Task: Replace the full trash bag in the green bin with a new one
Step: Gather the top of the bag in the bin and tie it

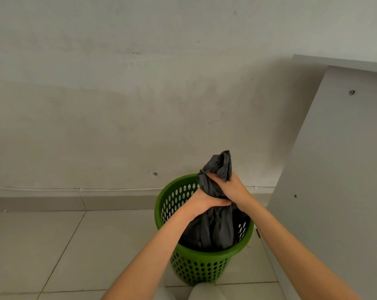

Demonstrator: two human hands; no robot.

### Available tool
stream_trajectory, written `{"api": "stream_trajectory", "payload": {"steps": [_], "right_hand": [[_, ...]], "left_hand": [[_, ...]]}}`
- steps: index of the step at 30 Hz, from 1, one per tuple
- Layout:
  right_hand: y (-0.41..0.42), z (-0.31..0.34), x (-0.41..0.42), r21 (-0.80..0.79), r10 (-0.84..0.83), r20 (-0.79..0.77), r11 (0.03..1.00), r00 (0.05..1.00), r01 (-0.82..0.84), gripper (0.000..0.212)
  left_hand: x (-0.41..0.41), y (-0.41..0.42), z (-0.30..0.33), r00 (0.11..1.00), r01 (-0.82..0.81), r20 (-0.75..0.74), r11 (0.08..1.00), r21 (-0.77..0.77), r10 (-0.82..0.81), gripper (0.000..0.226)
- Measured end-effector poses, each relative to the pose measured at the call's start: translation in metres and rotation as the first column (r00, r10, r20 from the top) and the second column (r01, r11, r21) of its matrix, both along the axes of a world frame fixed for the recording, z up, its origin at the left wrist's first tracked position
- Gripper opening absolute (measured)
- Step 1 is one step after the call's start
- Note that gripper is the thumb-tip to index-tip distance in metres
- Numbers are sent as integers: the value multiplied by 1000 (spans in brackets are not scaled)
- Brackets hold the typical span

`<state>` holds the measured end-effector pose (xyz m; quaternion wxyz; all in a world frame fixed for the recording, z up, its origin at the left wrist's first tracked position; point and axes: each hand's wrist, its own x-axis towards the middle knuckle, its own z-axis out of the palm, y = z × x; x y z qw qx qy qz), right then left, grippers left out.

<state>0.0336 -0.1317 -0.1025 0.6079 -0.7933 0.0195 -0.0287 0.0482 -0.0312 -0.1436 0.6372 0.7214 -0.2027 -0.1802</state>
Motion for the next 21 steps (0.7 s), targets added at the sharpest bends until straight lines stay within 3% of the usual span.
{"api": "stream_trajectory", "payload": {"steps": [7, 11, 13, 16, 19, 20, 21], "right_hand": [[13, 11, 15, 348, -187, -163, 908, 969, 234, 26], [-3, 6, 24, 665, -128, -388, 646, 913, 373, 35], [-12, 1, 29, 714, -94, -467, 547, 879, 437, 41], [-16, -3, 35, 738, -57, -509, 485, 859, 470, 43], [-16, 5, 31, 748, -30, -465, 521, 885, 411, 34], [-14, 11, 27, 730, -22, -430, 579, 902, 362, 28], [-13, 19, 22, 627, -46, -407, 712, 912, 316, 22]], "left_hand": [[-6, -8, -2, 997, -40, -69, 998, -50, 37, 21], [-10, -7, -10, 998, 9, -66, 1000, -15, -10, 16], [-9, -7, -7, 998, 67, -23, 995, 71, -66, 17], [-5, -11, -7, 999, 42, 26, 992, 118, -45, 18], [-7, -14, -6, 999, -31, 24, 998, 63, 29, 24], [-6, -13, -7, 999, -45, 15, 998, 53, 45, 23], [-5, -11, -7, 999, -53, 3, 998, 42, 53, 20]]}}
